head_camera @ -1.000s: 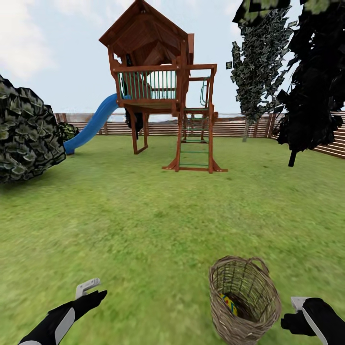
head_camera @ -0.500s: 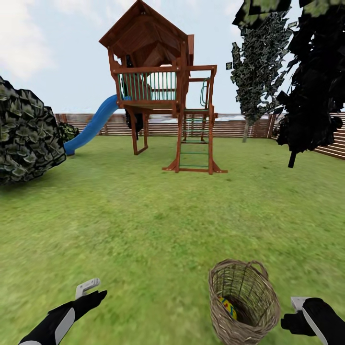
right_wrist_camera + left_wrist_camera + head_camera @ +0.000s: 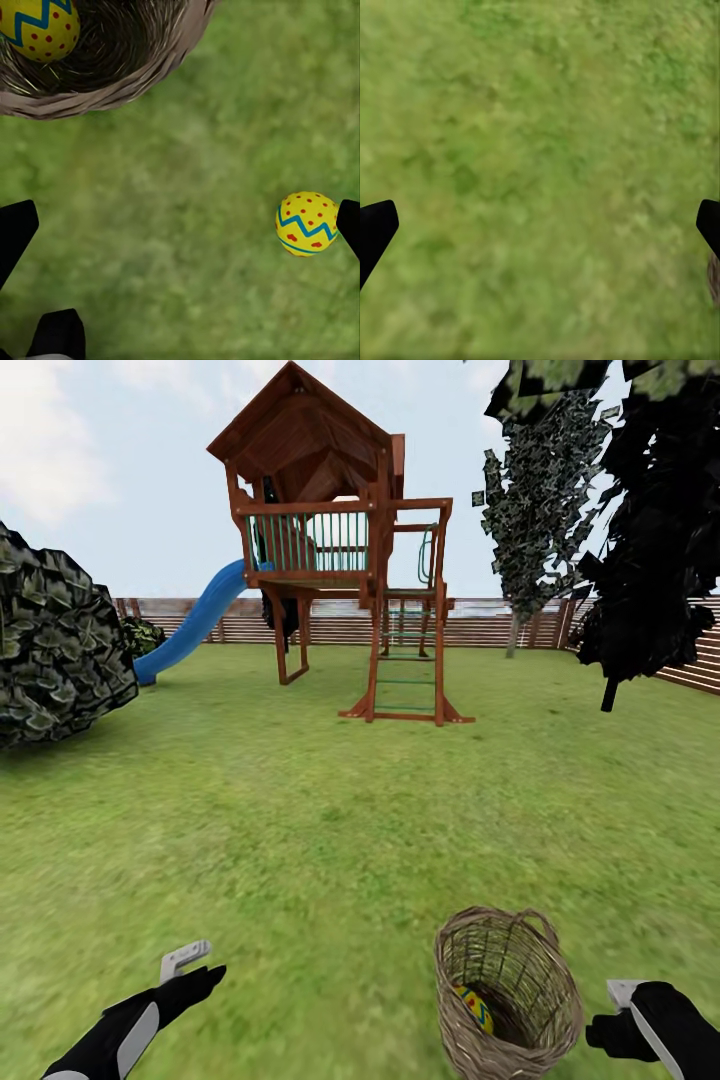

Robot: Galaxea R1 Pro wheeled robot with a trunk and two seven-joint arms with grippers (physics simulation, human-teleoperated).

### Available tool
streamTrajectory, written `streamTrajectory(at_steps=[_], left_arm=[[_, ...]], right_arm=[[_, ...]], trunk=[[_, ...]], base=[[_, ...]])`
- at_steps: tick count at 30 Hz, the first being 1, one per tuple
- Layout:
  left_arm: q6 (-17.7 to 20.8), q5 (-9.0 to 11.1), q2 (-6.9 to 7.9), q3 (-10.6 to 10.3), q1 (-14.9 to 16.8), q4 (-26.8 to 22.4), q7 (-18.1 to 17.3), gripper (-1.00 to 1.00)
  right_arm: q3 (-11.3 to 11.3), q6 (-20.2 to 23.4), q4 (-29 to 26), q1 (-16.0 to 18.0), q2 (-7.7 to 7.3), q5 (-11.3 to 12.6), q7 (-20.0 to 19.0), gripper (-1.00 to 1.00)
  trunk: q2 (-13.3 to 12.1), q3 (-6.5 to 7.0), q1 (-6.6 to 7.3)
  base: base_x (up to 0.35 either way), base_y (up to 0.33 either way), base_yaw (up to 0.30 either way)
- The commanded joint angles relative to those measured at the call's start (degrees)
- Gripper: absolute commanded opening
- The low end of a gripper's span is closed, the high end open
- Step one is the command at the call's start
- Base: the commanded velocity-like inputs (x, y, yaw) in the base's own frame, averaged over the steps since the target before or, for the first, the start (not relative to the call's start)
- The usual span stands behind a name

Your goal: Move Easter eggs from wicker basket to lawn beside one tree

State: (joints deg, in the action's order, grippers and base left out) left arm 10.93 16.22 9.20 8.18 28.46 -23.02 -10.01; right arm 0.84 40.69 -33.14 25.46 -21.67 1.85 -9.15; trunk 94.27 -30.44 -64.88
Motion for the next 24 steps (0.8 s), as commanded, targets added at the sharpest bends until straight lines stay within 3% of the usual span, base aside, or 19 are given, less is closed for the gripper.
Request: streamTrajectory(at_steps=[1, 7, 24], left_arm=[[0.4, 0.4, -0.04, 0.4, 0.0, -0.1, -0.3, 1.0], [0.5, 0.5, 0.02, 0.4, 0.0, -0.1, -0.6, 1.0], [0.1, 0.9, 0.07, 0.6, 0.0, -0.1, -0.6, 1.0]], right_arm=[[0.1, 0.3, -0.1, 0.0, -0.02, 0.2, -0.1, 1.0], [0.1, 0.3, 0.0, 0.0, -0.01, 0.2, -0.1, 1.0], [0.1, 0.2, 0.0, 0.0, 0.06, 0.2, -0.1, 1.0]], trunk=[[0.0, -0.06, 0.0], [0.0, -0.06, 0.0], [0.0, -0.06, 0.0]], base=[[0.0, 0.0, 0.0], [0.124, 0.001, 0.0], [0.323, 0.051, 0.0]])
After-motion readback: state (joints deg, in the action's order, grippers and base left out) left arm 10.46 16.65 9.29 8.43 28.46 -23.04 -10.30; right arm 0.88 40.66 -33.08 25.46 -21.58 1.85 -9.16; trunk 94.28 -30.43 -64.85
